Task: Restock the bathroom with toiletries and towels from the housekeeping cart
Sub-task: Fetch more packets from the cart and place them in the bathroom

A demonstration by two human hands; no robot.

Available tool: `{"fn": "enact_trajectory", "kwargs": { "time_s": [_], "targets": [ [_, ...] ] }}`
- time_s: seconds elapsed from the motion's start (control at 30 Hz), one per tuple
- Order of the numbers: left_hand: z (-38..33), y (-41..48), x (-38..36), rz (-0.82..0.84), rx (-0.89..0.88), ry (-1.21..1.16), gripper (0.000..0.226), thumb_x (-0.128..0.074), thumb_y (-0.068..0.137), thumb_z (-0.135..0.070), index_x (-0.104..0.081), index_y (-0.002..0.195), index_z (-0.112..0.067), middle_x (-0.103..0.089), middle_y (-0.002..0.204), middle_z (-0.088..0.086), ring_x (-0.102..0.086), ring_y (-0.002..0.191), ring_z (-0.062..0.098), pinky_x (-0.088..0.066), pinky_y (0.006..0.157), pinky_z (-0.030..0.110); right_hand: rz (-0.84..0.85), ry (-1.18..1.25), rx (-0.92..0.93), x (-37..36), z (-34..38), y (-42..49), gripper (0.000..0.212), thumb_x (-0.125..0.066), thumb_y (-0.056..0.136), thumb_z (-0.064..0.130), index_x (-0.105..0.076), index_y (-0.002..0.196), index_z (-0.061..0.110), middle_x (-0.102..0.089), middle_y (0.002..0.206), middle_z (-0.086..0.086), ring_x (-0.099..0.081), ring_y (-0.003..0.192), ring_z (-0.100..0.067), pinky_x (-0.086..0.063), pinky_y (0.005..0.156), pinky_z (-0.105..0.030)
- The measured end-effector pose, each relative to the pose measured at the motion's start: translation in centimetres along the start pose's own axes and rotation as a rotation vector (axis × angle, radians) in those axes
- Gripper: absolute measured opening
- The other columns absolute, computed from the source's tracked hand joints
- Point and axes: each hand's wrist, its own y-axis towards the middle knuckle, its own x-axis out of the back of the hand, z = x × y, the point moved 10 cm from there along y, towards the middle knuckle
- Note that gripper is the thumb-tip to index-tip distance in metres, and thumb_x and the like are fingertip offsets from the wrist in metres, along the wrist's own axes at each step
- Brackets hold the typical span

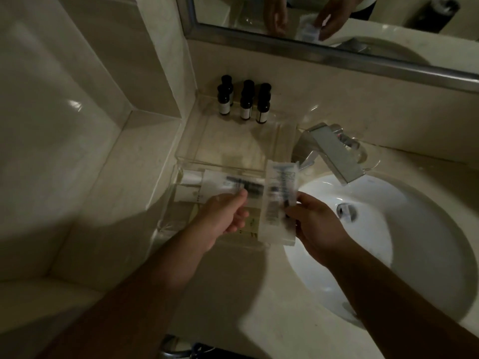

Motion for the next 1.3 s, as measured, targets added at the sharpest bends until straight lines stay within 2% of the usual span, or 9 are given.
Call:
{"fn": "enact_trajectory", "kwargs": {
  "time_s": [0.17,0.37,0.5,0.67,0.83,1.0,1.1,1.2,1.3],
  "targets": [
    [0.5,-1.2,0.0,0.044,-0.118,-0.113,0.015,-0.060,0.098,-0.030,-0.068,0.098,-0.018,-0.071,0.085,-0.004,-0.063,0.078,0.012,-0.047,0.061,0.021,0.037,-0.271,0.046,-1.4,0.8,0.3,0.026,-0.072,0.086,0.005,-0.072,0.107,0.020,-0.076,0.087,-0.012,-0.065,0.073,-0.025,-0.049,0.073,-0.041],
    [1.9,-2.0,1.6,0.024,-0.089,-0.176,0.015,-0.065,0.095,-0.024,-0.067,0.104,-0.012,-0.074,0.080,0.000,-0.067,0.070,0.012,-0.040,0.050,0.019,0.040,-0.476,0.065,-3.3,1.2,0.6,0.009,-0.074,0.088,0.017,-0.077,0.090,0.025,-0.076,0.082,0.006,-0.070,0.076,-0.011,-0.055,0.072,-0.028],
    [3.4,-2.0,3.4,-0.123,-0.030,-0.292,0.013,-0.066,0.095,-0.020,-0.068,0.097,-0.008,-0.073,0.077,0.004,-0.068,0.069,0.013,-0.048,0.056,0.021,-0.071,-0.491,0.119,-2.9,2.0,1.1,0.021,-0.073,0.090,0.019,-0.073,0.110,0.024,-0.074,0.095,0.005,-0.068,0.086,-0.012,-0.051,0.079,-0.025],
    [6.0,-2.0,4.3,-0.265,0.145,-0.447,0.012,-0.063,0.096,-0.016,-0.069,0.097,-0.005,-0.073,0.092,0.010,-0.072,0.077,0.014,-0.055,0.056,0.018,-0.189,-0.303,0.082,0.3,2.0,1.3,0.017,-0.070,0.090,0.012,-0.071,0.106,0.017,-0.073,0.089,-0.002,-0.068,0.083,-0.018,-0.054,0.077,-0.031],
    [7.3,-1.0,3.8,-0.256,0.206,-0.292,0.016,-0.065,0.095,-0.020,-0.071,0.096,-0.006,-0.076,0.084,0.008,-0.073,0.081,0.020,-0.060,0.075,0.031,-0.235,-0.274,0.063,1.7,1.9,0.3,0.018,-0.067,0.091,0.006,-0.068,0.093,0.023,-0.071,0.089,-0.008,-0.067,0.084,-0.022,-0.056,0.083,-0.036],
    [6.9,-0.7,3.4,-0.208,0.244,-0.180,0.023,-0.064,0.097,-0.023,-0.069,0.103,-0.001,-0.076,0.078,0.008,-0.072,0.062,0.017,-0.054,0.053,0.027,-0.258,-0.325,0.044,2.3,1.7,-1.0,0.017,-0.068,0.091,0.008,-0.068,0.107,0.014,-0.071,0.093,-0.007,-0.069,0.089,-0.023,-0.058,0.085,-0.036],
    [5.3,-1.8,2.7,-0.115,0.275,-0.020,0.036,-0.054,0.101,-0.041,-0.065,0.099,-0.007,-0.071,0.081,0.008,-0.066,0.056,0.017,-0.046,0.044,0.022,-0.272,-0.364,0.034,2.5,2.2,-2.1,0.021,-0.071,0.089,0.009,-0.070,0.110,0.012,-0.072,0.090,-0.007,-0.069,0.087,-0.022,-0.059,0.087,-0.038],
    [2.8,-3.1,2.3,-0.054,0.277,0.211,0.047,-0.047,0.101,-0.050,-0.065,0.098,-0.006,-0.072,0.087,0.009,-0.065,0.065,0.022,-0.039,0.048,0.022,-0.259,-0.429,0.022,2.3,3.7,-3.3,0.023,-0.072,0.088,0.011,-0.069,0.111,0.012,-0.072,0.092,-0.008,-0.070,0.090,-0.025,-0.059,0.089,-0.039],
    [-1.1,-4.0,2.3,-0.063,0.159,0.327,0.044,-0.050,0.098,-0.047,-0.069,0.103,-0.008,-0.076,0.093,0.008,-0.067,0.065,0.022,-0.044,0.049,0.022,-0.279,-0.487,0.055,2.2,6.0,-4.8,0.025,-0.072,0.088,0.014,-0.070,0.113,0.012,-0.071,0.091,-0.007,-0.069,0.089,-0.024,-0.059,0.088,-0.038]
  ]
}}
